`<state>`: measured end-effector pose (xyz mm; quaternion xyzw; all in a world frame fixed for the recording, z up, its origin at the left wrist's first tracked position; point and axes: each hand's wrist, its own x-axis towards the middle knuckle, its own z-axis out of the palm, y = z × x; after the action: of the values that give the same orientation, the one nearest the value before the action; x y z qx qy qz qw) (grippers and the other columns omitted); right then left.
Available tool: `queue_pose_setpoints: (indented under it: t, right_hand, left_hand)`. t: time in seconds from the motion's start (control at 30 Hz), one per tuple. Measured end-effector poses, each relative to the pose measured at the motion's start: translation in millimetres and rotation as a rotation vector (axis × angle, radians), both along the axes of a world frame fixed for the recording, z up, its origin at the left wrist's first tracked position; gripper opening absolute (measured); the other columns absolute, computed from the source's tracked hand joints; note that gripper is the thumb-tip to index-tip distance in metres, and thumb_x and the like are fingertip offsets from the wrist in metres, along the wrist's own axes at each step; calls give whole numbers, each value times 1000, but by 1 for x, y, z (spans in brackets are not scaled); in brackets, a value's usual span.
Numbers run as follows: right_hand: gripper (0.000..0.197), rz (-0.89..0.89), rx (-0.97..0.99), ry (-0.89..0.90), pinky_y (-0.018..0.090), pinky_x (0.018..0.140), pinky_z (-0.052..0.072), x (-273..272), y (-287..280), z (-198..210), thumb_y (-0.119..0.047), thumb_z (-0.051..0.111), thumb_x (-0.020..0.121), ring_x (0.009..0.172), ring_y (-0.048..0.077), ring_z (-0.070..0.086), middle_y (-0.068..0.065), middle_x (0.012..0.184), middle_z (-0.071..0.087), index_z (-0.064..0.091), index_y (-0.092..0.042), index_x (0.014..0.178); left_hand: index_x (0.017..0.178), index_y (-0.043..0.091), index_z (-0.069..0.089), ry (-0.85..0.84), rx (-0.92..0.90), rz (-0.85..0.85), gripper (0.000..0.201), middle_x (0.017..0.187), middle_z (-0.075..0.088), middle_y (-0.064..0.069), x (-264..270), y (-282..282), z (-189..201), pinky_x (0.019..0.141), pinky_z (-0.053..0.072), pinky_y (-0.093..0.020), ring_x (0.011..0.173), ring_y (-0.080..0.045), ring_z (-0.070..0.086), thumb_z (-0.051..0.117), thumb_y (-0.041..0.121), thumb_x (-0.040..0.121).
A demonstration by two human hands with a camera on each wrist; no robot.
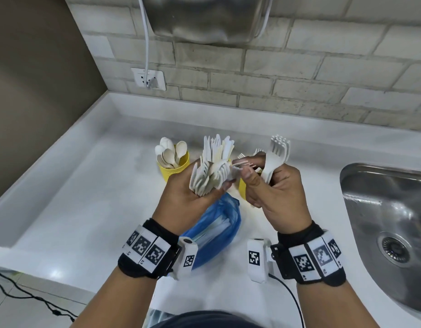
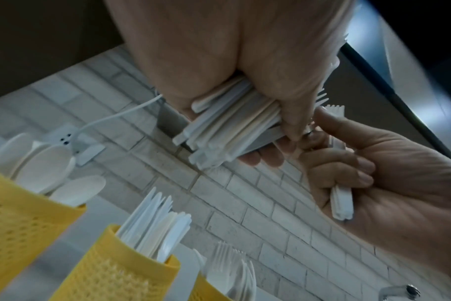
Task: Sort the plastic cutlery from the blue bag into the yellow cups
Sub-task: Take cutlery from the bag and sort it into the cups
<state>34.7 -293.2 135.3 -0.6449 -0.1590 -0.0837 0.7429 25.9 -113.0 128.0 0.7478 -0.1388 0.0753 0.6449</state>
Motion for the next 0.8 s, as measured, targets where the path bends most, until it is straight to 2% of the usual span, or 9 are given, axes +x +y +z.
queue_pose_setpoints:
  t: [0.1, 0.17, 0.23, 0.3, 0.4, 0.53, 0.6, 0.7, 0.8]
  right_hand:
    - [10, 46, -30, 28, 15, 52, 42, -5, 0, -1, -11, 69, 92, 48, -2, 52, -16, 62, 66, 74, -9, 100]
    - [12, 35, -52, 60, 26, 48, 36, -10, 2, -1, -14, 69, 92, 43, 6, 43, -15, 55, 60, 78, -20, 95]
    - [10, 26, -41, 59, 34, 44, 30, -14, 4, 1, -14, 67, 95, 41, 15, 34, -14, 51, 55, 76, -19, 94]
    - [9, 25, 31, 56, 38, 42, 27, -17, 7, 3, -21, 68, 95, 40, 19, 30, 2, 48, 48, 75, -18, 92]
    - [21, 36, 151, 94, 34, 43, 25, -20, 10, 4, -43, 75, 90, 41, 23, 25, 24, 51, 33, 75, -22, 90]
    - [19, 48, 11, 89, 37, 42, 29, -26, 11, 5, -39, 66, 95, 43, 22, 33, 6, 50, 46, 78, -25, 98]
    - [21, 5, -4, 93, 35, 45, 34, -29, 13, 7, -40, 64, 97, 45, 24, 39, 19, 54, 50, 78, -26, 88]
    - [31, -74, 211, 158, 34, 52, 44, -31, 17, 14, -27, 53, 105, 56, 26, 51, 24, 72, 57, 73, -22, 82]
    - [35, -216, 359, 202, 34, 66, 54, -28, 11, 17, -16, 42, 109, 75, 28, 66, 12, 82, 69, 64, -13, 82]
  left_hand:
    - [101, 2, 72, -82, 91, 65, 16, 91, 74, -1, -1, 4, 0, 74, 54, -19, 83, -14, 70, 79, 0, 86]
    - [97, -1, 69, -113, 149, 68, 15, 86, 71, -9, -3, 6, 1, 74, 55, -31, 80, -25, 67, 77, -6, 86]
    - [99, 3, 70, -96, 132, 64, 16, 90, 71, -2, -5, 6, 3, 73, 54, -22, 82, -18, 68, 77, -4, 86]
    - [105, 10, 71, -71, 75, 44, 21, 97, 74, 9, -8, 5, 6, 78, 51, -12, 87, -6, 70, 78, 1, 87]
    - [115, 8, 72, -40, 11, 2, 27, 105, 78, 11, -13, 5, 7, 88, 57, -23, 101, -8, 73, 78, 4, 89]
    - [118, 8, 71, -62, -32, -48, 32, 111, 77, 5, -21, 7, 7, 91, 57, -26, 107, -11, 72, 77, 4, 87]
    - [118, 13, 72, -7, -19, -40, 33, 111, 77, 4, -23, 9, 6, 96, 57, -33, 109, -12, 72, 80, 16, 86]
    - [112, 23, 73, 126, -95, -53, 26, 107, 79, 5, -27, 9, 5, 93, 58, -31, 104, -14, 74, 77, 19, 87]
    - [111, 5, 69, 237, -236, -143, 17, 103, 79, -13, -32, 9, -1, 85, 63, -41, 90, -32, 76, 66, 1, 95]
